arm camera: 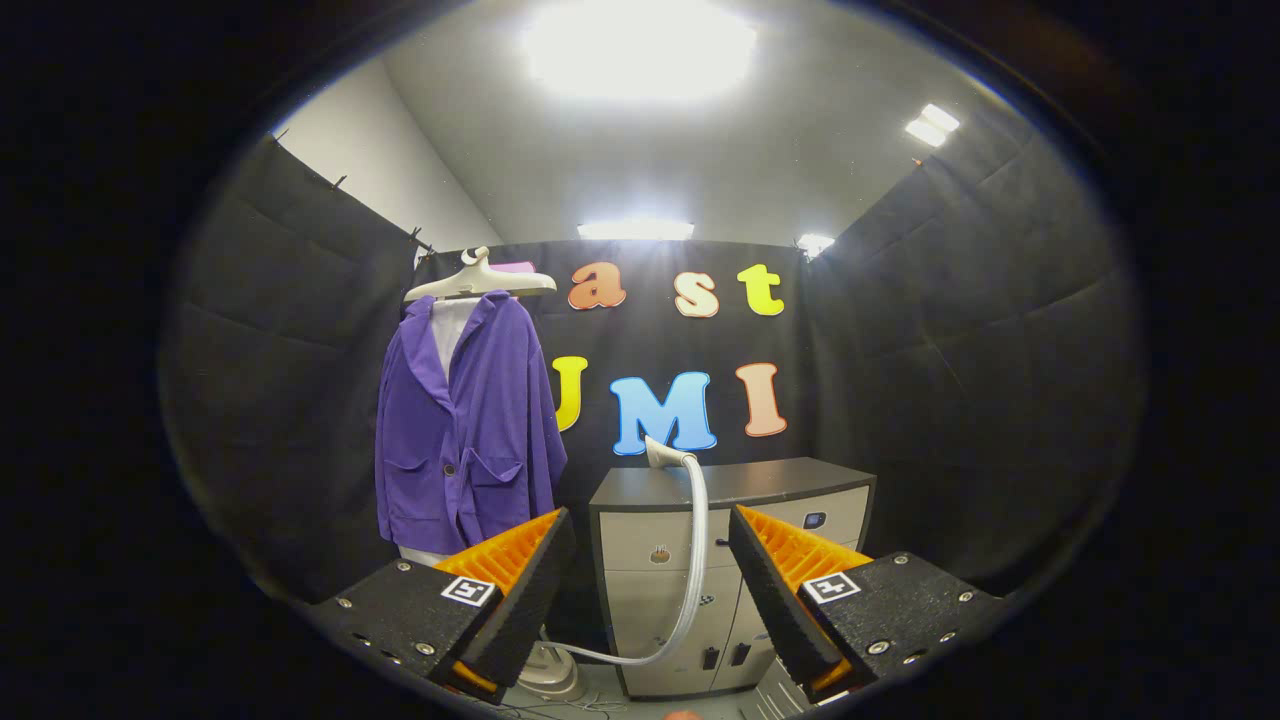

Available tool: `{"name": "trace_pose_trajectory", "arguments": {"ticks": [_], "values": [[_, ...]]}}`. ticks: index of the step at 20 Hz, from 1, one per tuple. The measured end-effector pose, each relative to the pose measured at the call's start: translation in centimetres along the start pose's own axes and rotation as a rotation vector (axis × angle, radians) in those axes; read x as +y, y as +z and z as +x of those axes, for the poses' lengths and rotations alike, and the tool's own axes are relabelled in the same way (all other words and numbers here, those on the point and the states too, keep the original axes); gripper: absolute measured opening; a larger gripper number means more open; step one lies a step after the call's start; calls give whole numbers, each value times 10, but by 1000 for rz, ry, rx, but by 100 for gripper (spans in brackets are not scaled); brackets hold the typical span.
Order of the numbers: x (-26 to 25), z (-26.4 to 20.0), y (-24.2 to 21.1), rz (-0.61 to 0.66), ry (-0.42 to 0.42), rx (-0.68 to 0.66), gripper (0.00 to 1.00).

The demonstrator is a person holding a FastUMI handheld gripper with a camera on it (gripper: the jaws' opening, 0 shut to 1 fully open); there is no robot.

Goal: Iron the clothes twice with a garment steamer, once on the left side and once on the right side.

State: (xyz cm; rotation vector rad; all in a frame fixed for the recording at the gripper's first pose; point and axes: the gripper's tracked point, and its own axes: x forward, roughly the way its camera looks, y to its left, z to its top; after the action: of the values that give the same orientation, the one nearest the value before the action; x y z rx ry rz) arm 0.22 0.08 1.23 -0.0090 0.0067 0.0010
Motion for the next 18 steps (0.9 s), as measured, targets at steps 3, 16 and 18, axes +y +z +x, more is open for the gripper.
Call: {"name": "trace_pose_trajectory", "arguments": {"ticks": [3,16,18], "values": [[-3,12,8,5,9,-6,95],[-43,162,28,88,87,50,94],[-49,188,37,93,106,50,94]]}}
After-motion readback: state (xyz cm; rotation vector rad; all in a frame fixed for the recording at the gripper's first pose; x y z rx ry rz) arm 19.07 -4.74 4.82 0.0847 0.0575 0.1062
